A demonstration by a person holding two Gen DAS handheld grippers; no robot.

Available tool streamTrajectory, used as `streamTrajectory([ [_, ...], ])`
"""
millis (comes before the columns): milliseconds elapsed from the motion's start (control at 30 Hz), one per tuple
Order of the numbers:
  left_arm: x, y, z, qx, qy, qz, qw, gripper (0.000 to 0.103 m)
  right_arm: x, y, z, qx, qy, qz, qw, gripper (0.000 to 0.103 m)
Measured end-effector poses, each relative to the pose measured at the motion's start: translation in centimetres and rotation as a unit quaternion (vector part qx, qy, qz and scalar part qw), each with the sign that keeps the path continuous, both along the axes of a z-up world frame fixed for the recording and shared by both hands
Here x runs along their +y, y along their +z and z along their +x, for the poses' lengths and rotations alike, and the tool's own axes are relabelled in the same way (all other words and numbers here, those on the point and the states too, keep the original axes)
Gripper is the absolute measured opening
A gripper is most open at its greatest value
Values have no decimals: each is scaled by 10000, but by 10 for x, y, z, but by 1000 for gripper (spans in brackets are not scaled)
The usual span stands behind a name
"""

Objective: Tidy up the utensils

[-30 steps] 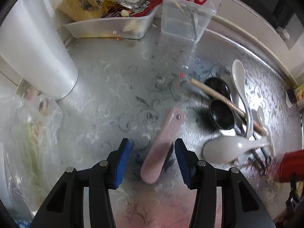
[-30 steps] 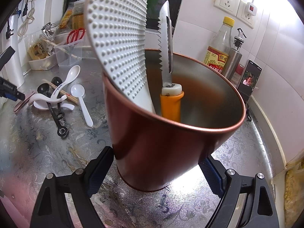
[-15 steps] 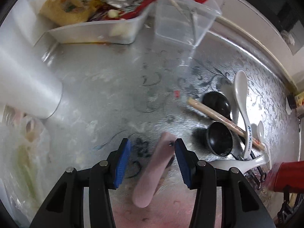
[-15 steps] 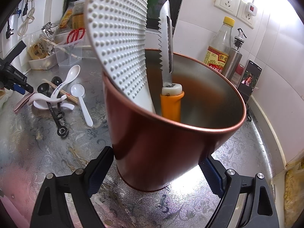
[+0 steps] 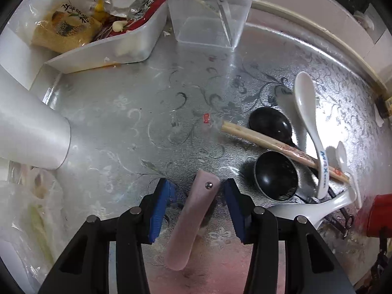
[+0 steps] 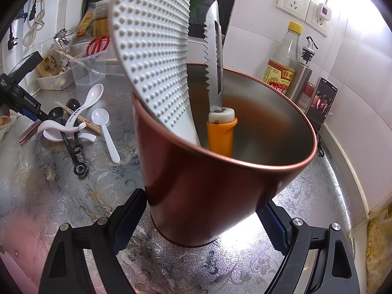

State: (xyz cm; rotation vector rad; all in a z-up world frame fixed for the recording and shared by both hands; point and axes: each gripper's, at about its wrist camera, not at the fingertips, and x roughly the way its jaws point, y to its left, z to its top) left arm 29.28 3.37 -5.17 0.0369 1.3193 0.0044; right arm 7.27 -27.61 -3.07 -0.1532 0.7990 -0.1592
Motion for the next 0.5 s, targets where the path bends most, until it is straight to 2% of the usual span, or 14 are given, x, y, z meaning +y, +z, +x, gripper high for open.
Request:
streamTrajectory([
  [67, 2, -2, -1, -28, 93, 20, 10000, 47, 0, 0, 0, 1, -1, -2, 10000, 91],
  [133, 13, -2, -3, -53, 174, 8, 9998, 38, 0, 0, 0, 1, 0, 0, 10000, 91],
  [333, 17, 0, -5, -65, 149, 12, 9999, 24, 0, 0, 0, 0, 0, 1, 10000, 91],
  [500, 21, 4, -14, -304, 298, -210, 9989, 22, 0, 0, 0, -1, 0, 4, 10000, 91],
])
